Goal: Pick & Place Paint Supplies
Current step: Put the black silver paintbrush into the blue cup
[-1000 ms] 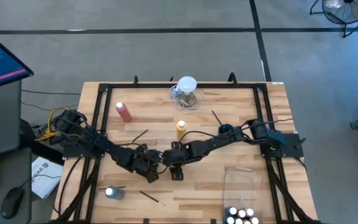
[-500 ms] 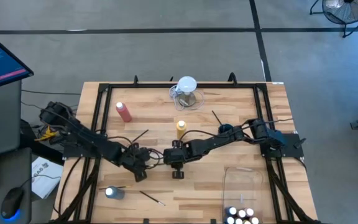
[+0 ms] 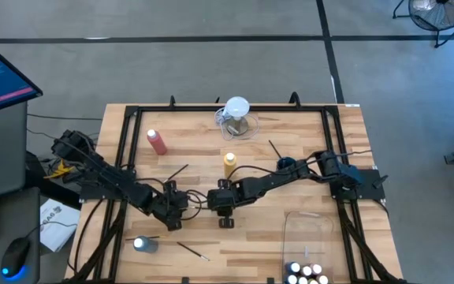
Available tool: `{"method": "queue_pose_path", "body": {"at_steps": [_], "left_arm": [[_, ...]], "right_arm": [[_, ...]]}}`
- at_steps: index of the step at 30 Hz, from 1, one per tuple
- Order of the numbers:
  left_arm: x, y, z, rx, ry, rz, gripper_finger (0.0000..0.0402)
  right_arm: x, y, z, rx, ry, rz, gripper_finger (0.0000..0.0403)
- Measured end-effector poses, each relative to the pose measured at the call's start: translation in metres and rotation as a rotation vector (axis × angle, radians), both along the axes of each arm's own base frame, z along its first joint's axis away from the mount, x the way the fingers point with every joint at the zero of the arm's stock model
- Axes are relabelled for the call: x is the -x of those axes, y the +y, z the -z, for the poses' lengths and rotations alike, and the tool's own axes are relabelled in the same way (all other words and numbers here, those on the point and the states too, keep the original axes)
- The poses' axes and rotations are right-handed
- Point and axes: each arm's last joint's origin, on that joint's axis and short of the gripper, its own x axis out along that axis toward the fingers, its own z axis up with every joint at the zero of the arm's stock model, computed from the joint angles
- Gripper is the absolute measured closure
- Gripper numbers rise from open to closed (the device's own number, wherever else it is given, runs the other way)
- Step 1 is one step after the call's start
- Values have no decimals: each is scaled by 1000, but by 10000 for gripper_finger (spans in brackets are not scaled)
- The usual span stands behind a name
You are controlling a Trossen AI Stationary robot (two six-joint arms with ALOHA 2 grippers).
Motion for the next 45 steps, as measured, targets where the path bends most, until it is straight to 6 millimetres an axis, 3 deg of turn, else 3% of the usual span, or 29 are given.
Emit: {"method": "queue_pose_path", "body": {"at_steps": [7, 23, 32, 36, 42, 45], "left_arm": [[-1, 1, 0, -11, 17, 50, 275], [-10, 15, 0, -44, 55, 134, 275], [-18, 14, 16, -45, 97, 159, 277], [-19, 13, 19, -28, 101, 166, 302], [-19, 12, 19, 18, 120, 185, 387], [-19, 12, 20, 32, 121, 166, 395]], "right_arm": [[0, 0, 0, 11, -1, -21, 277], [0, -1, 0, 16, -2, -19, 294], [0, -1, 0, 17, -4, -18, 293], [0, -1, 0, 18, -6, -18, 287], [0, -1, 0, 17, -7, -18, 269], [-1, -1, 0, 16, -7, -18, 260]]}}
